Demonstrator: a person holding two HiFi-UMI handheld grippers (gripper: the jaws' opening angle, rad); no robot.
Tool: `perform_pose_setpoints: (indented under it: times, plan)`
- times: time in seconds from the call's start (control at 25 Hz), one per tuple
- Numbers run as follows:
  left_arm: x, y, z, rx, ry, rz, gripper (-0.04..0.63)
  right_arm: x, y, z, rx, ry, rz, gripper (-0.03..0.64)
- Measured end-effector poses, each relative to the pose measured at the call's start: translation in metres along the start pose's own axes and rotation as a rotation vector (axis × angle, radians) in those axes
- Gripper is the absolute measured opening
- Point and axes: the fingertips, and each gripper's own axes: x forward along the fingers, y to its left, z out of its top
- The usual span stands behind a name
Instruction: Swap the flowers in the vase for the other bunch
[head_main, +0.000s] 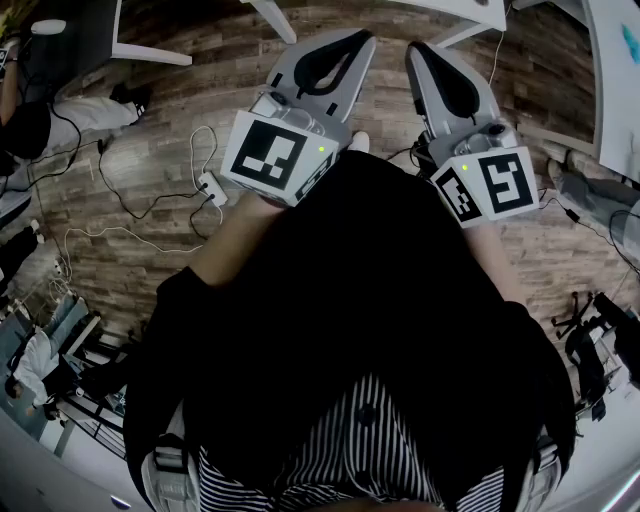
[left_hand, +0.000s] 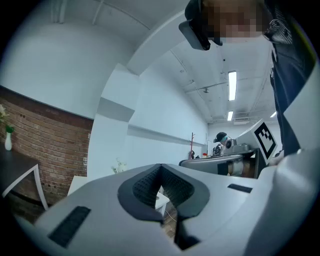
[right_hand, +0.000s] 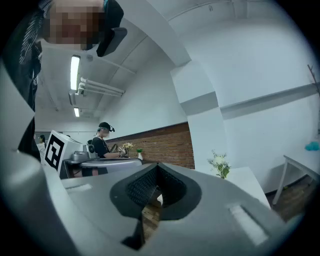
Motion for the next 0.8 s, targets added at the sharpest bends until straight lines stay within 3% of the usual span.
perform_pose_setpoints:
  times: [0.32, 0.68, 0.8]
  plan:
    - [0.005, -0.006, -0.002, -0.014, -0.002, -0.003, 0.006, -0.008, -0.006, -0.002, 0.047, 0.021, 0.05, 0.0]
    - [0.044, -0.051, -0.004, 0.057, 0.045, -0.026, 0.006, -0.053, -0.054, 0.002, 0.073, -0.001, 0.021, 0.0]
    - [0.043, -0.048, -0.007, 0.042, 0.04, -0.061, 0.006, -0.048, -0.052, -0.004, 0.09, -0.011, 0.014, 0.0]
